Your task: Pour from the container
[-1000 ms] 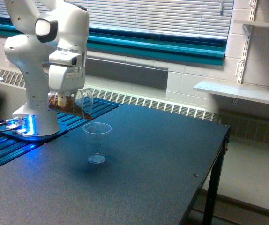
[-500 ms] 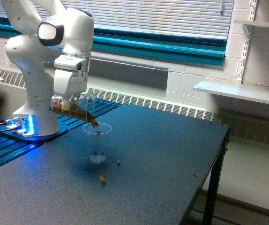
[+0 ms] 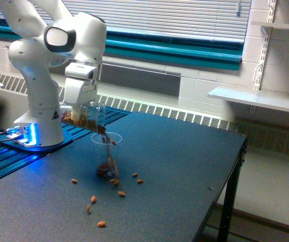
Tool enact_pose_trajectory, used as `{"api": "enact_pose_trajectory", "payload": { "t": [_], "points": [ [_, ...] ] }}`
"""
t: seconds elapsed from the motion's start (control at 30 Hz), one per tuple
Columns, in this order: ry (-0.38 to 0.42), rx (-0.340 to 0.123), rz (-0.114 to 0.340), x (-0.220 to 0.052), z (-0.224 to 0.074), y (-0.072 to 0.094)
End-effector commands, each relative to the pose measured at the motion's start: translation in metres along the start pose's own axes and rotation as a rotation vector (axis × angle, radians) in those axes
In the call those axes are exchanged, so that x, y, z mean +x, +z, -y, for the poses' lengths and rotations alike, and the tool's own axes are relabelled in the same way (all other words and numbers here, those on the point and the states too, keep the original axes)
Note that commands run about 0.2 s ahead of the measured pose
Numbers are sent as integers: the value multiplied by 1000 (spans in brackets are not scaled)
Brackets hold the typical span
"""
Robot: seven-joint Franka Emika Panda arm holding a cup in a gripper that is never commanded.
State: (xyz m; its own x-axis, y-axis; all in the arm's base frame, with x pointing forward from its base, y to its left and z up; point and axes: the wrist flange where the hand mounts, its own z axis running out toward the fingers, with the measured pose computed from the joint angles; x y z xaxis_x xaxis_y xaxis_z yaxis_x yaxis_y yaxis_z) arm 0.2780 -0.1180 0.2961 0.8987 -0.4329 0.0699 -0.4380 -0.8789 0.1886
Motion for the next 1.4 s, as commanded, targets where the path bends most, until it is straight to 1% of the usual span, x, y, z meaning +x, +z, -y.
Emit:
{"api": "enact_pose_trajectory", "payload": {
  "t": [0.03, 0.53, 0.77, 1.13, 1.23, 1.4],
  "points": [
    [10, -10, 30, -14, 13, 11],
    [-14, -25, 49, -20, 24, 17],
    [-28, -45, 63, -23, 23, 22],
    [-50, -49, 74, -27, 31, 24],
    [-37, -49, 83, -28, 30, 25],
    [-19, -65, 100, -29, 25, 29]
  ]
}}
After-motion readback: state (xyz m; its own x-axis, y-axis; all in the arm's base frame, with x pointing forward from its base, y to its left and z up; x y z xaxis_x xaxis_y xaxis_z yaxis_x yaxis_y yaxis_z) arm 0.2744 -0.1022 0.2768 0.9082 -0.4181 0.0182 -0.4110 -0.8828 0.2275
